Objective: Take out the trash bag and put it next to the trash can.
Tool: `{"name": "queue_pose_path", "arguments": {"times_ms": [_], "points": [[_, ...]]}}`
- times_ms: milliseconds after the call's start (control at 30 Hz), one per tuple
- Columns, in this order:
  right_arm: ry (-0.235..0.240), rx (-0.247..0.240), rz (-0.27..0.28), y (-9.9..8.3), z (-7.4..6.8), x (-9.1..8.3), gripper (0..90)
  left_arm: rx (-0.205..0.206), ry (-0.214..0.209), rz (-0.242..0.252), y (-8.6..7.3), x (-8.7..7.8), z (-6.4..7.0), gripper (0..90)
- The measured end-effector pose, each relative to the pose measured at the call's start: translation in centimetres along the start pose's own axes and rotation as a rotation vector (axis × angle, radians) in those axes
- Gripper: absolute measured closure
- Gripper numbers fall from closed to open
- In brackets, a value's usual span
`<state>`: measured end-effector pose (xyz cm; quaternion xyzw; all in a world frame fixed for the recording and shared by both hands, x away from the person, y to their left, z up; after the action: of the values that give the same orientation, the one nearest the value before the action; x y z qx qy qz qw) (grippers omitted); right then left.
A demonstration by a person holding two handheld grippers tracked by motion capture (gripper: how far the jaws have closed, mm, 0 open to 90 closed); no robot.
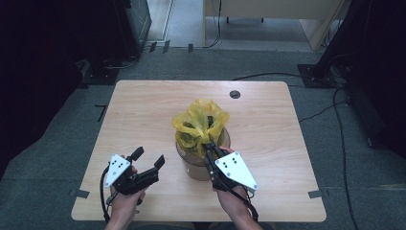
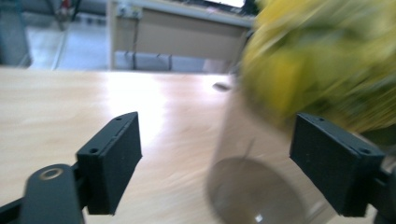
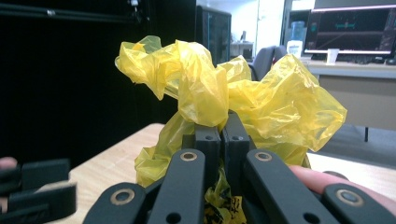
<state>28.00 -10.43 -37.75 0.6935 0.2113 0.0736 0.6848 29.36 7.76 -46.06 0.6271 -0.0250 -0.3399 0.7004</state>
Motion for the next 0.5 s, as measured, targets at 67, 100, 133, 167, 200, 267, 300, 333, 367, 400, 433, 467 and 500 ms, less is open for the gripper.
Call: {"name": "queue_pose_path", "arguments": {"times_ms": [67, 100, 133, 167, 200, 267, 300, 333, 367, 400, 433, 467, 500], "points": [[-0.001, 0.001, 0.017, 0.4, 0.0, -0.2, 89.1, -0.015, 0.028, -0.029, -1.1, -0.1, -1.5, 14.8], [-0.002, -0.001, 0.030, 0.7, 0.1, -0.3, 89.1, -0.008, 0.050, -0.049, -1.8, -0.1, -2.2, 13.1], [0.000, -0.002, 0.040, 0.9, 0.1, -0.4, 89.1, -0.005, 0.074, -0.064, -2.4, -0.2, -3.0, 13.0], [0.001, -0.004, 0.052, 1.2, 0.0, -0.5, 89.1, -0.002, 0.096, -0.081, -3.0, -0.2, -3.8, 13.0], [0.001, -0.005, 0.061, 1.4, 0.0, -0.7, 89.1, -0.001, 0.119, -0.097, -3.6, -0.3, -4.6, 12.4], [0.000, -0.015, 0.077, 1.9, 0.0, -0.8, 89.1, -0.016, 0.134, -0.136, -4.7, -0.4, -6.0, 11.6], [-0.001, -0.013, 0.084, 2.1, 0.0, -0.9, 89.1, -0.027, 0.148, -0.162, -5.3, -0.4, -6.7, 10.3], [-0.003, -0.017, 0.090, 2.2, 0.1, -1.0, 89.1, -0.035, 0.172, -0.184, -5.9, -0.4, -7.4, 10.2], [-0.006, -0.017, 0.096, 2.4, 0.1, -1.0, 89.1, -0.030, 0.200, -0.206, -6.5, -0.3, -8.2, 10.3], [-0.009, -0.016, 0.100, 2.5, 0.2, -1.1, 89.1, -0.029, 0.231, -0.235, -7.2, -0.3, -8.9, 10.2], [-0.011, -0.013, 0.106, 2.7, 0.3, -1.2, 89.1, -0.038, 0.260, -0.258, -7.7, -0.3, -9.6, 10.1], [-0.014, -0.009, 0.111, 2.9, 0.4, -1.2, 89.1, -0.038, 0.285, -0.280, -8.2, -0.3, -10.2, 10.1], [-0.016, -0.009, 0.117, 3.0, 0.5, -1.3, 89.1, -0.036, 0.308, -0.301, -8.7, -0.2, -10.8, 9.9]]}}
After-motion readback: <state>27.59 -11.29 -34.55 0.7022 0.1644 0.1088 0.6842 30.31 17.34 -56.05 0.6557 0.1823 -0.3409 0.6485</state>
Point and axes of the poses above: each handheld gripper's, and its own axes: x roughly forward along the jaws, y roughly out of its top, z roughly to its right, the point moved 10 cm from there along x, roughly forward along the jaws, and after that the axes turned 10 degrees about -z, right-handed, at the moved point
